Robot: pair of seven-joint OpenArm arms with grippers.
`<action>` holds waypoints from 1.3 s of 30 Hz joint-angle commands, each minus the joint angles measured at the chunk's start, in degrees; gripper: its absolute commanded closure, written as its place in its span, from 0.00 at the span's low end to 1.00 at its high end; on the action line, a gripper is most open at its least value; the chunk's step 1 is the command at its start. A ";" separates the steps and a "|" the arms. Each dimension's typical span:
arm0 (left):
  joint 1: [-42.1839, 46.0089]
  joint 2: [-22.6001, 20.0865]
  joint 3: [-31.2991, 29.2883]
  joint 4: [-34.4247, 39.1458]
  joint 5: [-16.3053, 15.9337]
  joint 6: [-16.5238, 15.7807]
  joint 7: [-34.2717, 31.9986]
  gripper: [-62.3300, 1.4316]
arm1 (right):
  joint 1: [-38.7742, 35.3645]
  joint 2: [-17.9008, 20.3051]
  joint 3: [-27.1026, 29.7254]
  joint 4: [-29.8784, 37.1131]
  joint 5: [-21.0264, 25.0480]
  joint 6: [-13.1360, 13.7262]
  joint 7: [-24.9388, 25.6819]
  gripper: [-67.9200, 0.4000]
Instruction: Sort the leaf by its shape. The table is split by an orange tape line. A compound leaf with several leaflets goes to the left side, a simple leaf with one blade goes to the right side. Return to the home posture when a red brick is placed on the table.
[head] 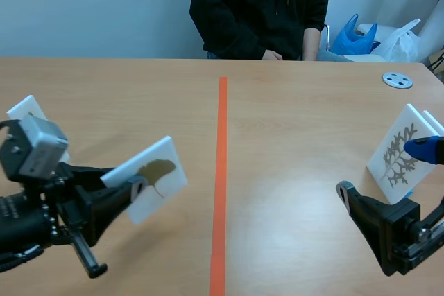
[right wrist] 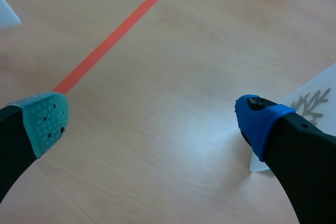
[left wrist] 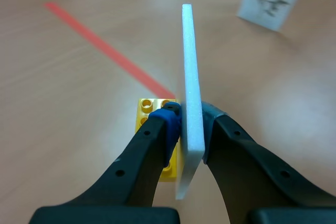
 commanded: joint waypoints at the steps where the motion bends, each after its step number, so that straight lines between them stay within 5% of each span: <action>1: 0.68 1.55 -1.99 0.11 -1.66 1.20 0.04 0.91 | 0.52 0.24 0.90 0.92 0.39 -0.17 0.85 0.00; 8: 2.10 6.93 -12.04 -0.33 -2.91 6.19 2.45 0.91 | 0.52 0.24 0.90 0.92 0.39 -0.17 0.85 0.00; 18: -0.92 8.02 -13.03 -4.68 -2.38 17.94 3.37 0.91 | 0.52 0.24 0.90 0.92 0.39 -0.17 0.85 0.00; 34: -8.20 8.00 -13.03 -20.28 -2.21 19.21 2.45 0.91 | 0.55 0.24 0.90 0.92 0.39 -0.17 0.90 0.00; 36: -8.02 8.00 -13.03 -20.41 -2.21 19.21 2.43 0.83 | 0.55 0.24 0.90 0.92 0.39 -0.17 0.87 0.00; 39: -7.98 7.96 -13.05 -20.41 -2.21 19.19 1.09 0.46 | 0.57 0.24 0.90 0.92 0.39 -0.17 0.87 0.00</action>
